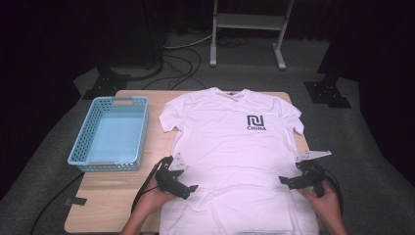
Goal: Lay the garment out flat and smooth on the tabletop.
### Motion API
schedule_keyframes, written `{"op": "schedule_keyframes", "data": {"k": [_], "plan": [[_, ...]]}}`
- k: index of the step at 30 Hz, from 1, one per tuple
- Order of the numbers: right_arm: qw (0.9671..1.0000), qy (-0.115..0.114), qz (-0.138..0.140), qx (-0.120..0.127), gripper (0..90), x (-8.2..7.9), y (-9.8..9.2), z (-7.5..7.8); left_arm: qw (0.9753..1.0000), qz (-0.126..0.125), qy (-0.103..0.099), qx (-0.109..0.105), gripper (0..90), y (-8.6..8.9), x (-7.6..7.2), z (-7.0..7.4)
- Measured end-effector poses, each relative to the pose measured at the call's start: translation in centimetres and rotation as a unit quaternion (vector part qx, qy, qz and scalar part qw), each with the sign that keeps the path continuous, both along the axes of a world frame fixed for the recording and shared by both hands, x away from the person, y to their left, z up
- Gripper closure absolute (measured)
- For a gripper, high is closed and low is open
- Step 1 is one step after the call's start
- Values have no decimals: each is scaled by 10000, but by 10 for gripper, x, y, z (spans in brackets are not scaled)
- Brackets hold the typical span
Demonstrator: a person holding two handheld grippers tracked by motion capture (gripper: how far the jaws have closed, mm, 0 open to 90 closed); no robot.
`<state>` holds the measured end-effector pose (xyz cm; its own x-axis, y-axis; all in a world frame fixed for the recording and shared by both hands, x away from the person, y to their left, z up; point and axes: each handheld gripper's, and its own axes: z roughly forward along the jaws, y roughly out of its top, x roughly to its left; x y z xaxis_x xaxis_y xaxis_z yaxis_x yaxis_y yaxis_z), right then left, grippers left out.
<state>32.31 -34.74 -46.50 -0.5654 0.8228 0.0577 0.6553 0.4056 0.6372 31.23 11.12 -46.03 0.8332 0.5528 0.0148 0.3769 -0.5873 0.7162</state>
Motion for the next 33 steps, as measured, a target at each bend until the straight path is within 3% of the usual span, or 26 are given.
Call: {"op": "schedule_keyframes", "data": {"k": [16, 19, 33], "plan": [[9998, -111, -107, 154, 46, -33, -14, 1, 9995, 202, -93, -241, 38, 17, -22, 2], [9996, -138, -139, 190, 46, -39, -18, -1, 9987, 300, -102, -401, 38, 22, -28, -1], [9978, -262, -429, 429, 46, -63, -36, -5, 9984, 418, -191, -335, 38, 32, -46, -4]]}}
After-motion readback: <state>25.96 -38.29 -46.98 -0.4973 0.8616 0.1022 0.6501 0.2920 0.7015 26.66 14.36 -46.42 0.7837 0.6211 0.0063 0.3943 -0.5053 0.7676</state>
